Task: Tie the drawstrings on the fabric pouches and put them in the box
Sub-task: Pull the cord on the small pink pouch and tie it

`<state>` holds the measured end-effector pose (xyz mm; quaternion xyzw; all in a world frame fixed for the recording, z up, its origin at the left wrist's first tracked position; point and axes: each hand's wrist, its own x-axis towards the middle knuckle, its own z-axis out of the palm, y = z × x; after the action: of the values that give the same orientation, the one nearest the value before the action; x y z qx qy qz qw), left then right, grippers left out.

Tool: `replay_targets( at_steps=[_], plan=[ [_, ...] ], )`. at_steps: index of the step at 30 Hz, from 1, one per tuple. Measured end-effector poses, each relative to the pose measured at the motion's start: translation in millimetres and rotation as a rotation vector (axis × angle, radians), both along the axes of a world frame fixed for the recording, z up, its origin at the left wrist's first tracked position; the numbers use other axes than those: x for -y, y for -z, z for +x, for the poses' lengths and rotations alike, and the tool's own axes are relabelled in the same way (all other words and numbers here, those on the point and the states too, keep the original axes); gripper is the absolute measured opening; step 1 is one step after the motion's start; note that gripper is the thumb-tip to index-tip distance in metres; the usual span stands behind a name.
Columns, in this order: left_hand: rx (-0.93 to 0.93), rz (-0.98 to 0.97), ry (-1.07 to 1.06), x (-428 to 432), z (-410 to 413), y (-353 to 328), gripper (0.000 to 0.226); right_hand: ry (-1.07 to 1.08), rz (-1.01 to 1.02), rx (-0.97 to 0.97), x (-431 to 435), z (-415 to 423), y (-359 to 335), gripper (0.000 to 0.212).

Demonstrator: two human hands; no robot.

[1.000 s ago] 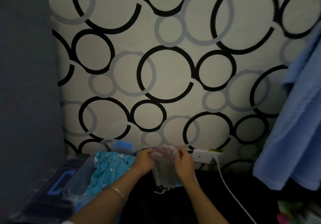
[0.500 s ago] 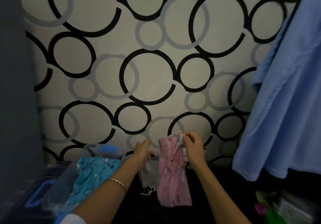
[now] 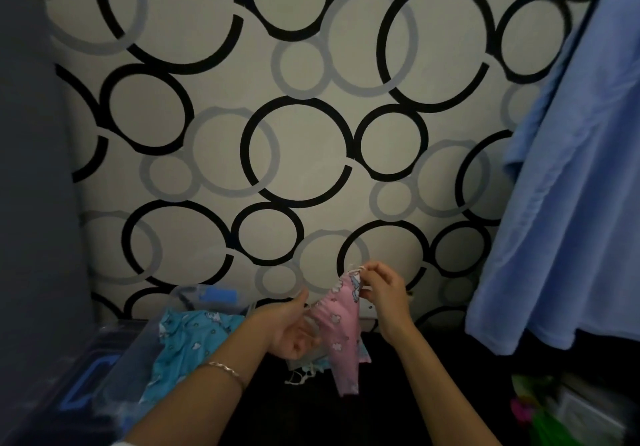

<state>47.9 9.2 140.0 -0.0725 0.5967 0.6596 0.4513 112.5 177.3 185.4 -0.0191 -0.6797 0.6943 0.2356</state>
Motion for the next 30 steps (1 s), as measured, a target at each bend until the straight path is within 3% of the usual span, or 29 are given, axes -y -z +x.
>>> replay_targets(
  at_steps=[4,7,10,14,18,22,26,30],
  plan=[
    [0.059,0.123,-0.107,-7,4,6,0.065,-0.020,0.005,0.026,5,1,6,0.026],
    [0.019,0.074,-0.193,-9,7,2,0.055,-0.031,-0.053,0.057,3,2,10,0.025],
    [0.027,-0.034,-0.308,-9,2,12,0.062,-0.089,-0.104,0.076,-2,7,12,0.023],
    [0.110,0.034,-0.319,-15,1,25,0.072,-0.163,-0.119,0.096,-4,12,17,0.020],
    [0.149,0.153,-0.185,-20,12,21,0.044,-0.172,-0.129,0.104,-9,14,21,0.021],
    [0.115,0.253,-0.352,-16,1,24,0.033,-0.147,-0.101,0.144,-17,16,26,0.018],
    [-0.031,0.339,-0.540,7,-3,13,0.023,-0.113,-0.059,0.256,-38,17,37,0.020],
    [-0.348,0.067,-0.616,31,-7,4,0.021,-0.091,-0.065,0.376,-62,19,44,0.024]
  ],
)
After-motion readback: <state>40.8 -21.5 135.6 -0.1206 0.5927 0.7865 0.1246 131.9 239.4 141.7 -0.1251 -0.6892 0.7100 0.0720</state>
